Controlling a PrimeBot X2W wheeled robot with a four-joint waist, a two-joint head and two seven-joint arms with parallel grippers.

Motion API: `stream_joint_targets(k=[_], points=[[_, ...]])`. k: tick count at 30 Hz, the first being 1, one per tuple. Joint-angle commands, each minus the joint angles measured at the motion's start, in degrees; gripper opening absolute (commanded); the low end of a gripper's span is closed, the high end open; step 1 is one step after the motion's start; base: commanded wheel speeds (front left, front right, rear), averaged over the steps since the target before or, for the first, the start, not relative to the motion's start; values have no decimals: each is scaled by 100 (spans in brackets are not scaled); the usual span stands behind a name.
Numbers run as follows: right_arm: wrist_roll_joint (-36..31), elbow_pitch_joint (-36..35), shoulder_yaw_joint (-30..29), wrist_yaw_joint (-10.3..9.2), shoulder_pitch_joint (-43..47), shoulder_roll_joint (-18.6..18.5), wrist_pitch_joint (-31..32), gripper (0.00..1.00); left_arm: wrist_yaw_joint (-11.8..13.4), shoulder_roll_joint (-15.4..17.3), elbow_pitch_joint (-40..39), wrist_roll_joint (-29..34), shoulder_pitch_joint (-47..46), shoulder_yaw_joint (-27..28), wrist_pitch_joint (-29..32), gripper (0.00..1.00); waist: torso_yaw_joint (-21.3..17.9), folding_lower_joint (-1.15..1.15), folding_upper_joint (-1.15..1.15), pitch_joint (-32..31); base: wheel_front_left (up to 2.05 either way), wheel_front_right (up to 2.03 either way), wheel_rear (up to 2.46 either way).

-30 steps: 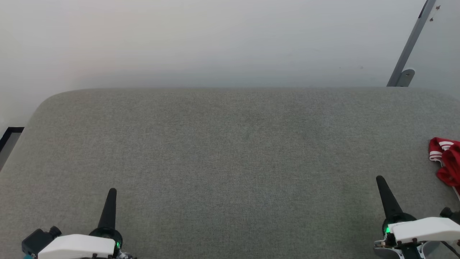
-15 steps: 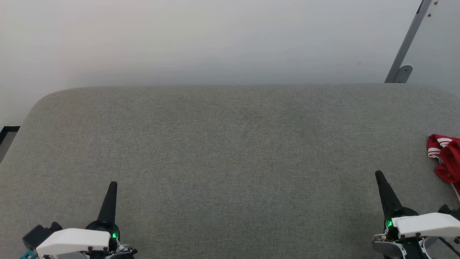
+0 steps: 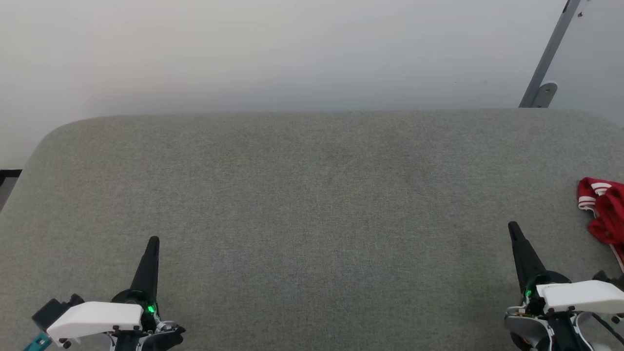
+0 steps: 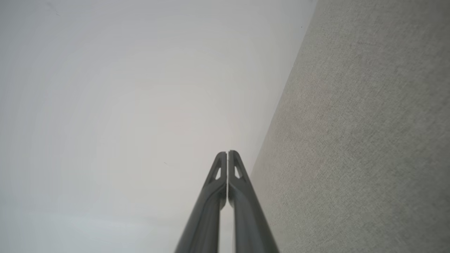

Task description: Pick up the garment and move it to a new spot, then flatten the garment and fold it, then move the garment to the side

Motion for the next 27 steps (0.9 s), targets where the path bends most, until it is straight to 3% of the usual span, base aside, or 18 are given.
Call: stream_joint_targets(k=[1, 27], points=[[120, 1, -22, -1, -83, 22, 27, 0, 2, 2, 2, -134, -133, 35, 45, 0, -6, 0, 0, 8, 0, 0, 0], [828, 103, -65, -1, -262, 80, 162, 0, 2, -60, 99, -905, -334, 124, 281, 0, -88, 0, 0, 108, 0, 0, 0]])
